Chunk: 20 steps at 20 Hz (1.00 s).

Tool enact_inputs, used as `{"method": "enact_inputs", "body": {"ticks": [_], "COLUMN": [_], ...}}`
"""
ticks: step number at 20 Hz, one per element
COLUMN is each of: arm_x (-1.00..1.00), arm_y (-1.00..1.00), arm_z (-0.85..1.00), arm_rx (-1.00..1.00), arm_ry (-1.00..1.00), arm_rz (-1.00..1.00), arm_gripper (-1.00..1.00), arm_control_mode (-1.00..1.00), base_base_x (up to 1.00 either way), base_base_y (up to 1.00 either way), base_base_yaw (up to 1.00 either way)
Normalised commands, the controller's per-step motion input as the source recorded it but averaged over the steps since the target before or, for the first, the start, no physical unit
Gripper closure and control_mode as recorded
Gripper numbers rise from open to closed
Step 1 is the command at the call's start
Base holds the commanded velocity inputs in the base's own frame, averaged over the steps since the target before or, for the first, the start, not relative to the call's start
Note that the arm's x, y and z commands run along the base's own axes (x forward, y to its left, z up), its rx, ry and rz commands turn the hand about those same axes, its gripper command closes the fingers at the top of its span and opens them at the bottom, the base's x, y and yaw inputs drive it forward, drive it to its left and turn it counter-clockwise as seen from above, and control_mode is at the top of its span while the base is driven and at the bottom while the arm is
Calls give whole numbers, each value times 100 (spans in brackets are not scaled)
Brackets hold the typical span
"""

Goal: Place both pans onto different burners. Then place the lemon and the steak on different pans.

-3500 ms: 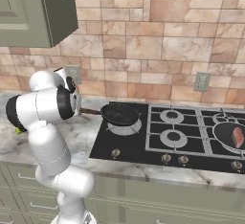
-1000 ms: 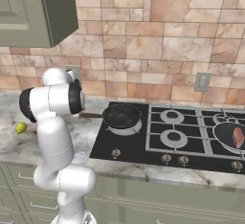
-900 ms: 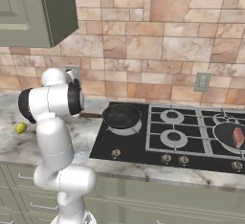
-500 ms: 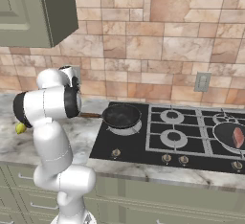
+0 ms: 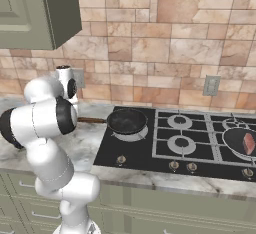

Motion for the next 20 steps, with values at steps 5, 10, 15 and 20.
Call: {"method": "enact_inputs", "body": {"ticks": [5,10,15,20], "arm_x": [-62,-24,-8,-10], "arm_y": [40,47,50,49], "arm_z": [3,4,6,9], "arm_rx": [10,11,12,2], "arm_ry": [-8,-1,0,0], "arm_rz": [20,32,36,28], "arm_gripper": [-100,-100,-100,-100], "arm_control_mode": [-100,-100,-100,-100], "base_base_x": [0,0,0,0], "base_base_y": [0,0,0,0], "base_base_yaw": [0,0,0,0]}}
